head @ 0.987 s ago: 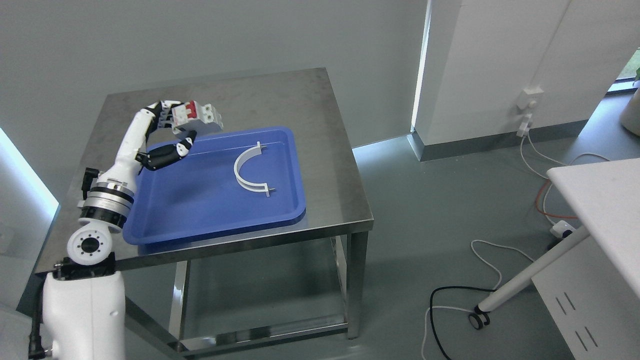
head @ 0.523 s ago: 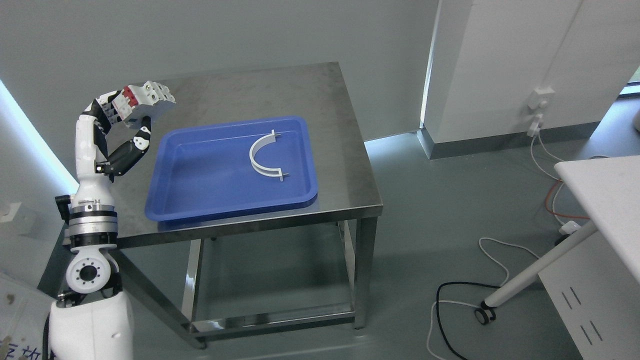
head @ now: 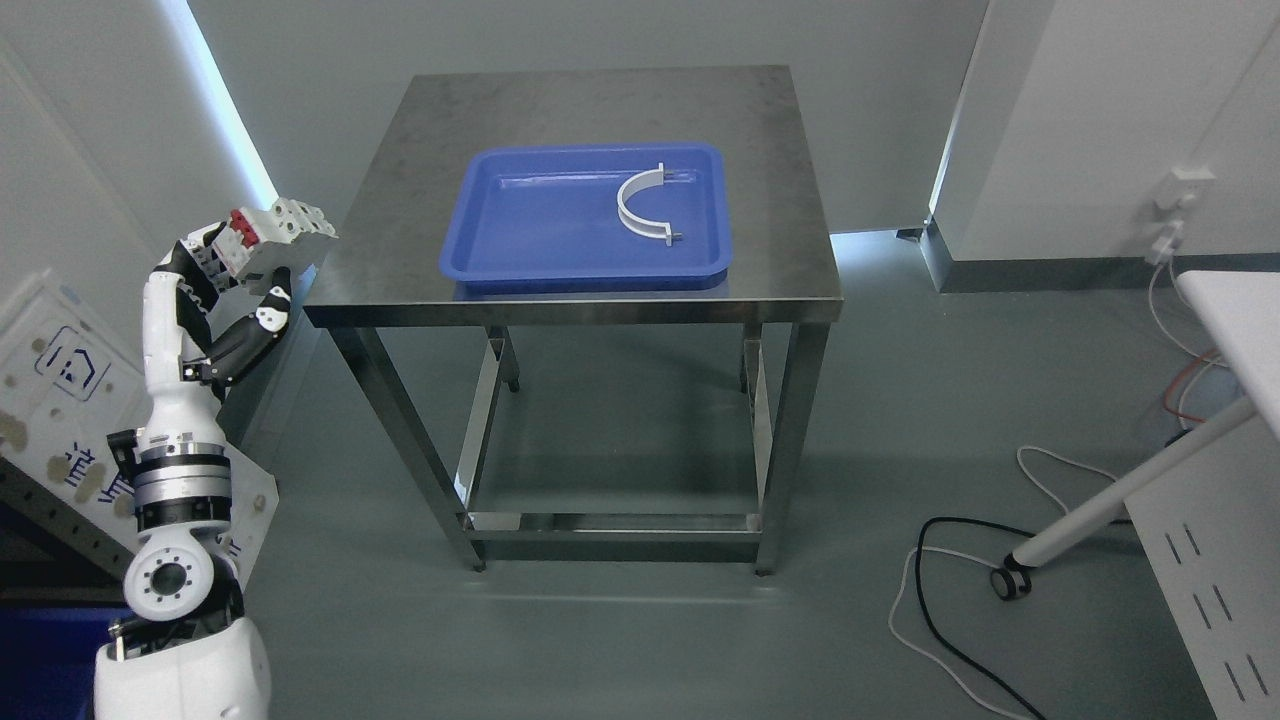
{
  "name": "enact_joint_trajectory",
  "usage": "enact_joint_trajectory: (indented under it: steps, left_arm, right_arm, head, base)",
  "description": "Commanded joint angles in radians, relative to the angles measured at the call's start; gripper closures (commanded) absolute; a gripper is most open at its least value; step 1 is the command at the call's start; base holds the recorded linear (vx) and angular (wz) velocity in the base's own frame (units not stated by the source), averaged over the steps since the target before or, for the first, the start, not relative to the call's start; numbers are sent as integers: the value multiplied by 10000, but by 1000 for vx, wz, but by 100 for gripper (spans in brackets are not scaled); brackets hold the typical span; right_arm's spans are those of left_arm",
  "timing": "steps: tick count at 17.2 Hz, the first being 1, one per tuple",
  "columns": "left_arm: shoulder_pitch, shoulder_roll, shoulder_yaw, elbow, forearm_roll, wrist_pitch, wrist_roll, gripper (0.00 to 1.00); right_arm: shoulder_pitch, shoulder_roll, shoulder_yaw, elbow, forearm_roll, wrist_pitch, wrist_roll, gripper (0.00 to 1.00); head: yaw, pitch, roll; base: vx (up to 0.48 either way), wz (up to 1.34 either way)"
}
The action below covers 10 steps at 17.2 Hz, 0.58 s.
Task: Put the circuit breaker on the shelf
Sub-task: 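Carry the breaker in the left hand while turning toward the bin shelf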
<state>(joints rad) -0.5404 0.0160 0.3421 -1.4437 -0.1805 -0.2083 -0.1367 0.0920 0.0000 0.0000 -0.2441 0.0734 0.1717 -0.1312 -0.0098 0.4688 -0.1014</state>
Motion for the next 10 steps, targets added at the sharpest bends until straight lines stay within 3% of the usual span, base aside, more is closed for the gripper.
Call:
enact_joint_trajectory:
  steps: [1, 10]
  left_arm:
    - [112, 14, -335, -1056, 194, 150, -670, 89]
    - [-302, 14, -936, -1087, 209, 533, -628, 89]
  right_arm:
    - [1, -175, 199, 2, 2, -920, -38, 0]
    - [1, -175, 199, 2, 2, -920, -53, 0]
  head:
    - [0, 0, 0]
    - [0, 0, 0]
  base:
    - [-338, 96]
    - [-342, -53]
